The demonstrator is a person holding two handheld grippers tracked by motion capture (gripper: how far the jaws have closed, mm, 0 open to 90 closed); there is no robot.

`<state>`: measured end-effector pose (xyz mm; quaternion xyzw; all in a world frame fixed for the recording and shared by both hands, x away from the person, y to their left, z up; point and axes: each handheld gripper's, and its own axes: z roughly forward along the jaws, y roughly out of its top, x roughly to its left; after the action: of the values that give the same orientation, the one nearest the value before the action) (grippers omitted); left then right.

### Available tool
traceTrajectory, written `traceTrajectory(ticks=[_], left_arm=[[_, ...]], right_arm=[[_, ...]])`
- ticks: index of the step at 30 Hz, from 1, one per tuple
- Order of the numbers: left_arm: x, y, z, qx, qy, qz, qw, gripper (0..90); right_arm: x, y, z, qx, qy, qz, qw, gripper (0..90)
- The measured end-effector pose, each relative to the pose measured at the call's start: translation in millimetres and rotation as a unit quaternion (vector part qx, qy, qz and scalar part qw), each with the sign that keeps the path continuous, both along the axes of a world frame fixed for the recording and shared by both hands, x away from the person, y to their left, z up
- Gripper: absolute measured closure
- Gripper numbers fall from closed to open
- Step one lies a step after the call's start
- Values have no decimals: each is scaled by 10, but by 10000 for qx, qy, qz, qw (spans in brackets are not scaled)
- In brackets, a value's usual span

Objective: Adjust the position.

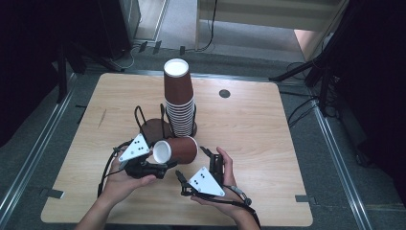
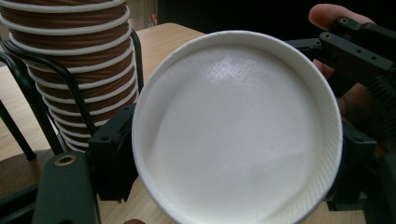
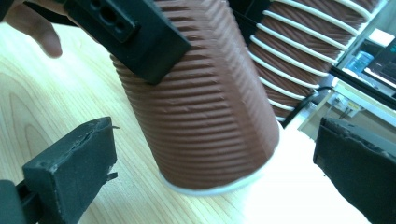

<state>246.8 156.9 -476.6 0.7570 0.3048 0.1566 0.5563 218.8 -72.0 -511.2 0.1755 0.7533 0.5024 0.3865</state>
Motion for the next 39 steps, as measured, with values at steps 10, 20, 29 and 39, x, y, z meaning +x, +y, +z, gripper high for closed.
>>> traceTrajectory(ticks=[10,20,29,39], left_arm=[[-44,22,45,-229,-483,433,9976,217],[-33,97,19,-472,-656,594,9950,216],[-35,164,0,-762,-869,716,9907,216],[-43,159,-29,-866,-997,739,9885,217]], right_arm=[[-62,-128,119,418,225,-168,9987,1],[15,-227,208,864,520,-475,9938,16],[34,-217,269,1284,800,-595,9867,45],[60,-216,279,1895,1631,-993,9631,46]])
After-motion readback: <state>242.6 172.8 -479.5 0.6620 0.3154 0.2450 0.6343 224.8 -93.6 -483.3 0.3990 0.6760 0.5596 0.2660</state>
